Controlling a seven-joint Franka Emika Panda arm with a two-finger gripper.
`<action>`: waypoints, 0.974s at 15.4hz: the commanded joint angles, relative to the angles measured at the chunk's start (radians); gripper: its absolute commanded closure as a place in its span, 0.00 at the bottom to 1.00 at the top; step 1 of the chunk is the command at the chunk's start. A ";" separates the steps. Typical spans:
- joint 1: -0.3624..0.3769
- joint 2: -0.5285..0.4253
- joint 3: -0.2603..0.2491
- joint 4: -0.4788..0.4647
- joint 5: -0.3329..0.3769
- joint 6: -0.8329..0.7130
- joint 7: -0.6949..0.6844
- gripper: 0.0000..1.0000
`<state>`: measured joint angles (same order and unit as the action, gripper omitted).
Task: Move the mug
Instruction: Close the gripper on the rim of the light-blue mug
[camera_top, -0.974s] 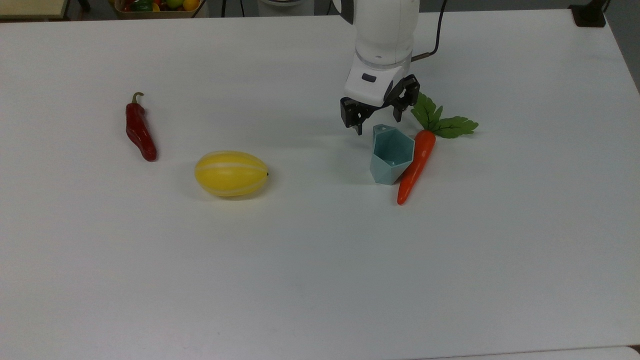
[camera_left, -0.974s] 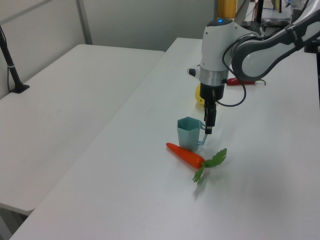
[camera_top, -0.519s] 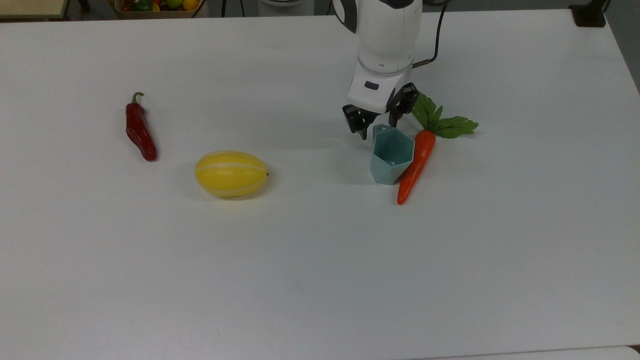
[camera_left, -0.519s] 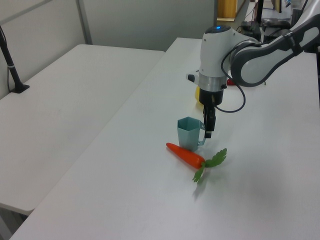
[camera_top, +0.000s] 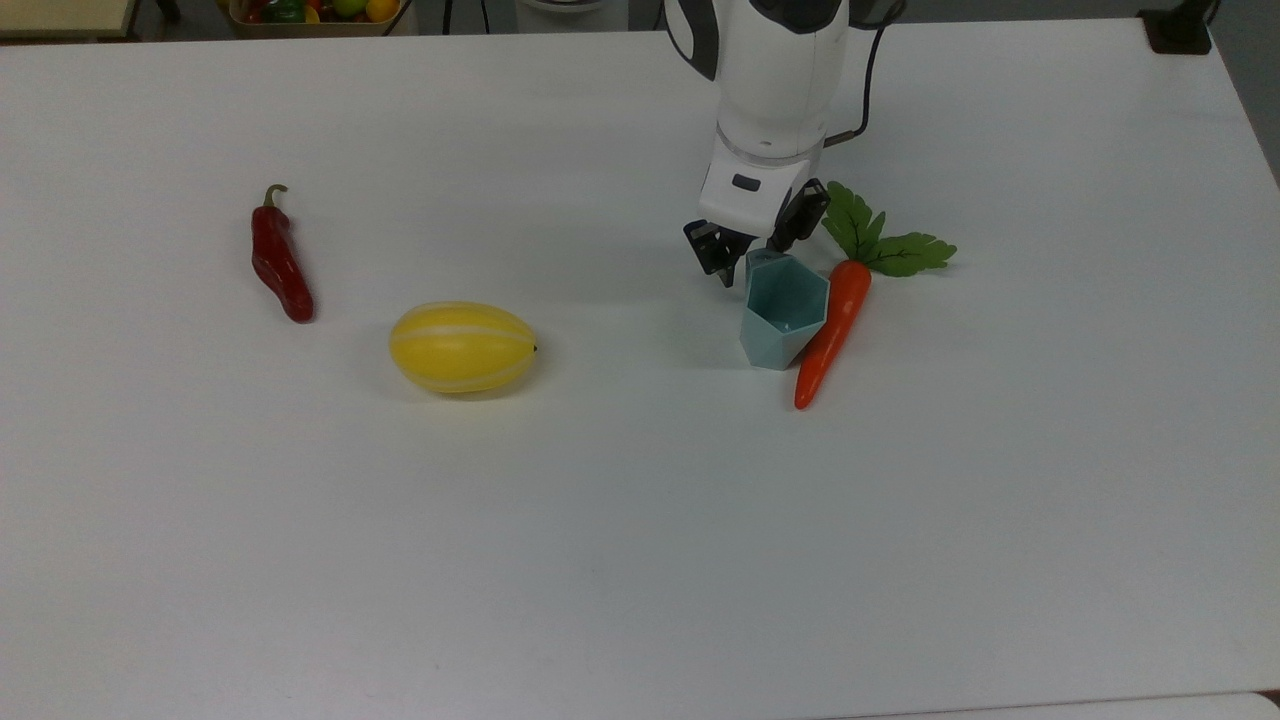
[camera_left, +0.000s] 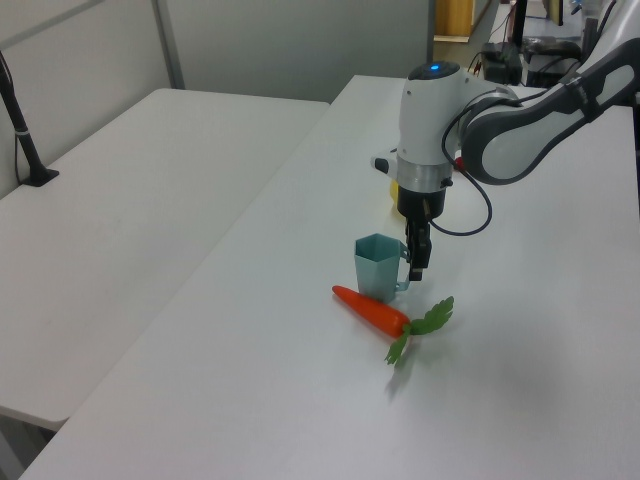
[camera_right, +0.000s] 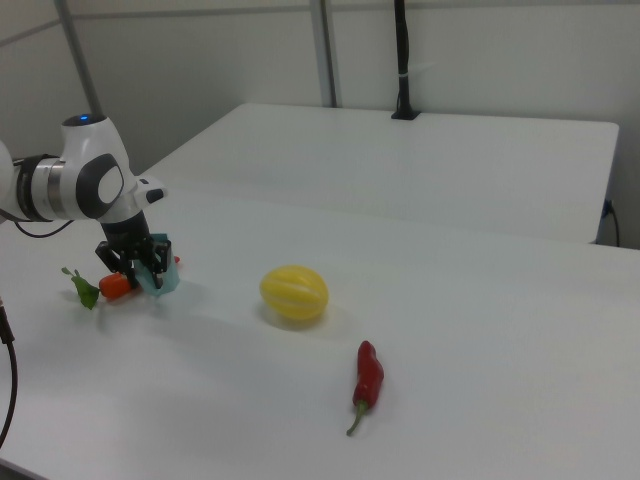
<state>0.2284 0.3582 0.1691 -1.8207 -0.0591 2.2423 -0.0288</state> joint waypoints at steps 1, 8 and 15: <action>0.011 -0.008 -0.003 -0.025 -0.021 0.066 0.023 0.57; 0.011 0.001 -0.003 -0.026 -0.024 0.066 0.023 0.80; 0.009 -0.002 -0.002 -0.025 -0.025 0.066 0.024 1.00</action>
<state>0.2284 0.3701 0.1692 -1.8220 -0.0621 2.2722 -0.0288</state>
